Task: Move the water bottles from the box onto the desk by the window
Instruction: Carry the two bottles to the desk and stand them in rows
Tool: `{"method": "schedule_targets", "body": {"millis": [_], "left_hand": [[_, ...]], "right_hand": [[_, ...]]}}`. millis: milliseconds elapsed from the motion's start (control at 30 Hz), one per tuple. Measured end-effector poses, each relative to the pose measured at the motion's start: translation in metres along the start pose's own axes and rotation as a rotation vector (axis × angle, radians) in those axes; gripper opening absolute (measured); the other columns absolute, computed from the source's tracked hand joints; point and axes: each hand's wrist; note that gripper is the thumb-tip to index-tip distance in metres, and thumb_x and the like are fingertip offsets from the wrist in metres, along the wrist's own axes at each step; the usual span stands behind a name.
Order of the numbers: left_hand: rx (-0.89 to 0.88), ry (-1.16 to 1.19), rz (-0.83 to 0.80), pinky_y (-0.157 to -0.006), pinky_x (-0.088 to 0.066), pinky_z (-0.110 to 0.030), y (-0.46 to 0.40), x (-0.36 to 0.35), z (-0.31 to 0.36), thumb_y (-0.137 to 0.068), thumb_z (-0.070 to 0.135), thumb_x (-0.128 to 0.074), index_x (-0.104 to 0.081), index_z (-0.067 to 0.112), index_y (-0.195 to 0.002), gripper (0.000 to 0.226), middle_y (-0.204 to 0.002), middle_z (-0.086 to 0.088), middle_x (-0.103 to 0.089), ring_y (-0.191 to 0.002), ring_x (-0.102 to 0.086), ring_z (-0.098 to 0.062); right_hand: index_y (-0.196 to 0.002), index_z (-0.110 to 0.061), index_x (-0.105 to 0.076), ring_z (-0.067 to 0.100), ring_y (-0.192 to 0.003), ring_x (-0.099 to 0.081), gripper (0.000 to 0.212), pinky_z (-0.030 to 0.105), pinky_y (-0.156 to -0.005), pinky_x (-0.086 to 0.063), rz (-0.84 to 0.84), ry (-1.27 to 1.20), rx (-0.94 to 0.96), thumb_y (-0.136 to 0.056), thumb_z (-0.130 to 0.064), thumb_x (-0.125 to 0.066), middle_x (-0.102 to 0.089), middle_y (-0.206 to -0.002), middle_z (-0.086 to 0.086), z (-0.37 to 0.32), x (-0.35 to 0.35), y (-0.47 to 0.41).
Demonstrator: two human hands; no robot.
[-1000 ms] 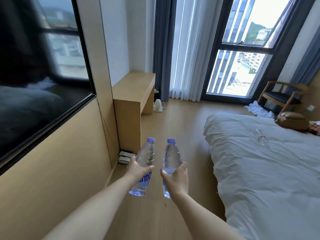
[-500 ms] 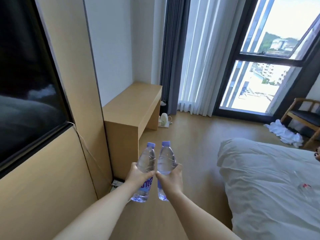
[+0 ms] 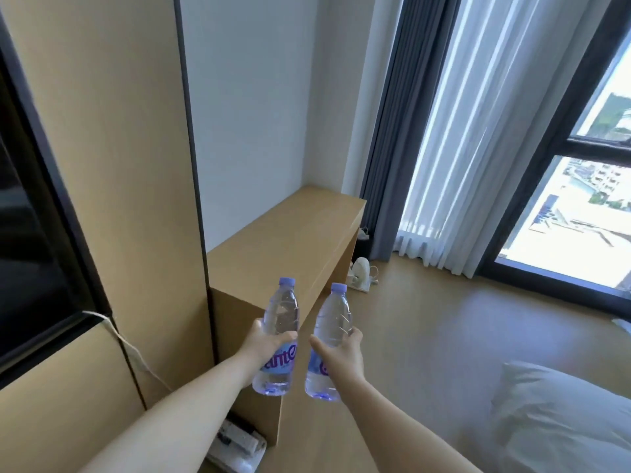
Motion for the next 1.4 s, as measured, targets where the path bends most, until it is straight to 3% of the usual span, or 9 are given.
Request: {"method": "schedule_targets", "body": {"millis": [200,433,767,900,967,1100,1200,1267,1400], "left_hand": [[0.048,0.034,-0.061,-0.085,-0.056,-0.052,-0.116,0.030,0.037,-0.048,0.043,-0.085,-0.052,0.012,-0.122,0.086,-0.103,-0.018,-0.070,-0.091,-0.070,-0.033],[0.051,-0.010,-0.058,-0.088,-0.055,-0.049,-0.195,0.032,0.075,-0.055,0.040,-0.076,-0.063,0.017,-0.111,0.062,-0.099,-0.012,-0.073,-0.091,-0.071,-0.029],[0.112,0.103,0.365,-0.088,-0.051,-0.037,-0.306,0.034,0.080,-0.049,0.026,-0.083,-0.049,0.019,-0.117,0.076,-0.110,-0.006,-0.066,-0.099,-0.064,-0.020],[0.155,0.086,0.560,-0.087,-0.049,-0.035,-0.324,0.032,0.079,-0.064,0.003,-0.080,-0.044,0.017,-0.112,0.062,-0.105,-0.003,-0.063,-0.102,-0.059,-0.021],[0.188,0.077,0.591,-0.080,-0.047,-0.029,-0.324,0.031,0.079,-0.069,0.004,-0.078,-0.040,0.022,-0.110,0.059,-0.100,0.004,-0.059,-0.100,-0.056,-0.018],[0.215,0.097,0.645,-0.090,-0.049,-0.034,-0.326,0.041,0.068,-0.066,0.012,-0.076,-0.040,0.024,-0.116,0.063,-0.109,0.001,-0.058,-0.106,-0.056,-0.018],[0.176,0.093,0.690,-0.088,-0.053,-0.036,-0.336,0.055,0.061,-0.058,0.020,-0.075,-0.049,0.023,-0.106,0.055,-0.103,0.000,-0.062,-0.097,-0.061,-0.014],[0.138,0.101,0.716,-0.077,-0.051,-0.028,-0.340,0.063,0.063,-0.063,0.021,-0.072,-0.051,0.021,-0.094,0.037,-0.095,0.001,-0.061,-0.088,-0.060,-0.012],[0.068,0.113,0.800,-0.067,-0.043,-0.027,-0.352,0.081,0.052,-0.069,0.026,-0.063,-0.049,0.019,-0.077,0.017,-0.080,0.001,-0.056,-0.075,-0.051,-0.015]], "right_hand": [[-0.125,-0.023,-0.031,0.015,-0.100,-0.059,0.066,0.038,-0.089,-0.052,-0.222,-0.083,-0.058,-0.080,-0.040,-0.076,-0.054,-0.109,-0.005,-0.040,-0.026,-0.107],[-0.127,-0.024,-0.028,0.012,-0.096,-0.054,0.065,0.027,-0.072,-0.045,-0.355,-0.036,-0.092,-0.081,-0.028,-0.075,-0.049,-0.110,-0.005,-0.079,-0.056,-0.222],[-0.111,-0.013,-0.030,0.013,-0.087,-0.052,0.065,0.029,-0.073,-0.044,-0.680,0.226,-0.002,-0.070,-0.025,-0.078,-0.047,-0.105,0.003,-0.108,-0.102,-0.374],[-0.109,-0.017,-0.034,0.023,-0.094,-0.060,0.058,0.036,-0.077,-0.049,-0.737,0.374,0.107,-0.070,-0.026,-0.076,-0.056,-0.105,0.006,-0.115,-0.121,-0.410],[-0.113,-0.026,-0.034,0.022,-0.098,-0.059,0.062,0.034,-0.077,-0.050,-0.755,0.417,0.174,-0.067,-0.032,-0.075,-0.058,-0.105,-0.001,-0.117,-0.132,-0.417],[-0.116,-0.032,-0.037,0.018,-0.093,-0.060,0.064,0.034,-0.079,-0.051,-0.805,0.410,0.244,-0.063,-0.033,-0.073,-0.059,-0.099,-0.009,-0.117,-0.160,-0.423],[-0.113,-0.030,-0.041,0.015,-0.086,-0.063,0.061,0.030,-0.068,-0.050,-0.830,0.346,0.249,-0.061,-0.035,-0.074,-0.062,-0.094,-0.008,-0.118,-0.182,-0.425],[-0.107,-0.034,-0.042,0.013,-0.080,-0.062,0.054,0.026,-0.059,-0.045,-0.824,0.277,0.214,-0.064,-0.030,-0.075,-0.062,-0.091,-0.008,-0.120,-0.198,-0.422],[-0.073,-0.025,-0.035,0.017,-0.053,-0.032,0.032,0.024,-0.054,-0.031,-0.912,0.231,0.312,-0.058,-0.026,-0.063,-0.039,-0.067,-0.005,-0.127,-0.229,-0.422]]}}
Point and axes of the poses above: each hand's wrist, its own y-axis away from the middle knuckle, its own x-axis out of the back of the hand, z = x × y
